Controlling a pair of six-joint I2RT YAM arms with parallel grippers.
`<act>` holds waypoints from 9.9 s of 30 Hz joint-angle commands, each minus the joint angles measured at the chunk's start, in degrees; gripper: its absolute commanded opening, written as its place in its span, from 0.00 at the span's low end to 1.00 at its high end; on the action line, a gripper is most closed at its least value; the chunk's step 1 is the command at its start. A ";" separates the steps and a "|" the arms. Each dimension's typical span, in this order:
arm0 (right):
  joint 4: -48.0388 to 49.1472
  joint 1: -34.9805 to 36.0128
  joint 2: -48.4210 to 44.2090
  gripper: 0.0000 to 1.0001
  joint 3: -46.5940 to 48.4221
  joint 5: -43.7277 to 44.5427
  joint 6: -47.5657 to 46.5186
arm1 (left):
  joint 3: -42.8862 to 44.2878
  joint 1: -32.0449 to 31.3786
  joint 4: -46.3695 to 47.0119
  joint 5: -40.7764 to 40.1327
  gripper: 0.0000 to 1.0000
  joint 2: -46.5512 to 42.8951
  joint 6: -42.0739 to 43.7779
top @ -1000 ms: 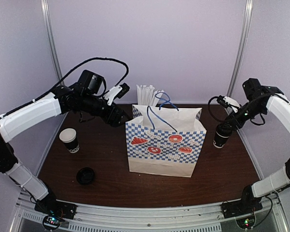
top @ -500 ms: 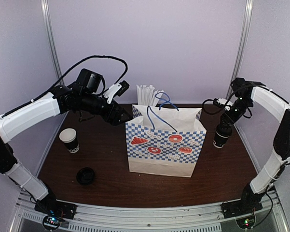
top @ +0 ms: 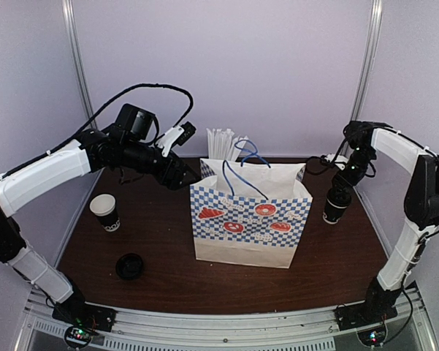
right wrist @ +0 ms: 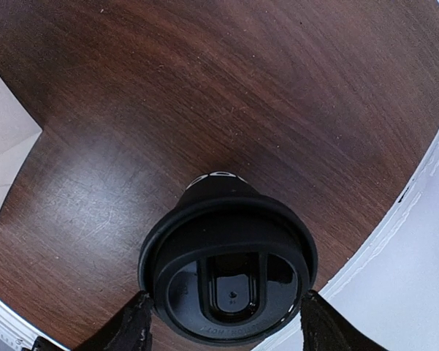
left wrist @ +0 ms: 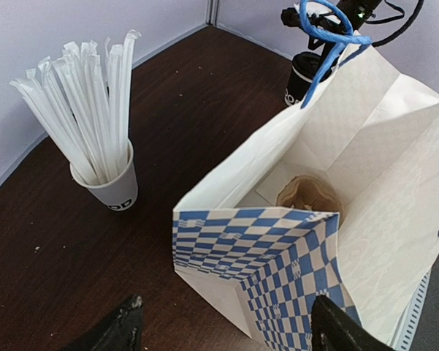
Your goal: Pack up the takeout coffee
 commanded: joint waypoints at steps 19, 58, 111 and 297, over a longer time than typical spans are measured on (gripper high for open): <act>-3.77 -0.43 3.75 0.69 2.82 0.40 -0.86 | -0.01 0.29 2.61 1.07 0.79 -0.99 1.39; -8.94 -1.87 3.15 0.84 9.00 -3.91 1.24 | 0.18 0.29 2.47 2.24 0.79 -0.87 1.35; -6.77 -1.95 7.53 0.70 5.69 -1.00 3.49 | 0.70 0.28 1.94 2.86 0.79 -0.63 1.34; 10.78 72.24 -27.04 0.45 -21.66 30.86 -15.31 | -4.90 -16.21 15.04 1.93 0.62 5.37 -11.72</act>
